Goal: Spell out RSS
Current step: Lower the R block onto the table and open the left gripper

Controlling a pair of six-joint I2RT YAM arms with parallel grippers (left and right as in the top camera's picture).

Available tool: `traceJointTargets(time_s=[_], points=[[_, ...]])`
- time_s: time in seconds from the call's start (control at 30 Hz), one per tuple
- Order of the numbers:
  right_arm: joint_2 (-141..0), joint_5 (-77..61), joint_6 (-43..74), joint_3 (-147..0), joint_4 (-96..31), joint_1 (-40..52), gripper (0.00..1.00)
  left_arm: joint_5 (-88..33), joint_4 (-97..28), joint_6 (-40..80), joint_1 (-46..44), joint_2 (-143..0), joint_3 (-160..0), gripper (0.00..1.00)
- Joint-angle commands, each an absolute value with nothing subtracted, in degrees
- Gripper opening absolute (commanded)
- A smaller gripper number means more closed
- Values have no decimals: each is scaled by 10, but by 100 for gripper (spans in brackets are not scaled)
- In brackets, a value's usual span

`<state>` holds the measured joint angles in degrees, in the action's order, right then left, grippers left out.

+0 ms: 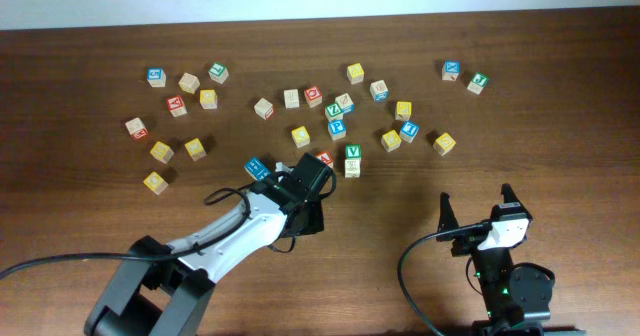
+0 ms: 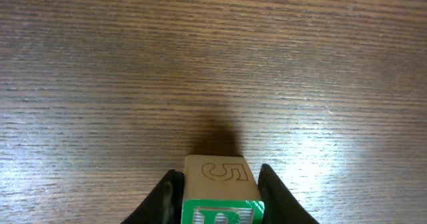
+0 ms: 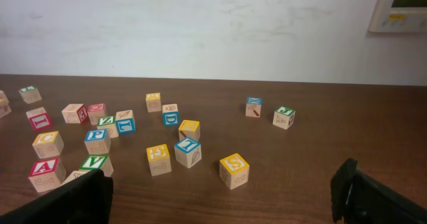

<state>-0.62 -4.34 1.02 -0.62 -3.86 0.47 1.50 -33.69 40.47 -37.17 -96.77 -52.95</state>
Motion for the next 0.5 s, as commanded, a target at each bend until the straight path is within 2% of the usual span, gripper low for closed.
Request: traceJointTargets(time_s=[0.0,0.47], points=[[-2,-43,6,-3,-42,7,98,10,-346,402,-373,-975,-537,25],[-2,-43,6,-3,-42,7,98,-13,-345,425,-373,-975,-537,25]])
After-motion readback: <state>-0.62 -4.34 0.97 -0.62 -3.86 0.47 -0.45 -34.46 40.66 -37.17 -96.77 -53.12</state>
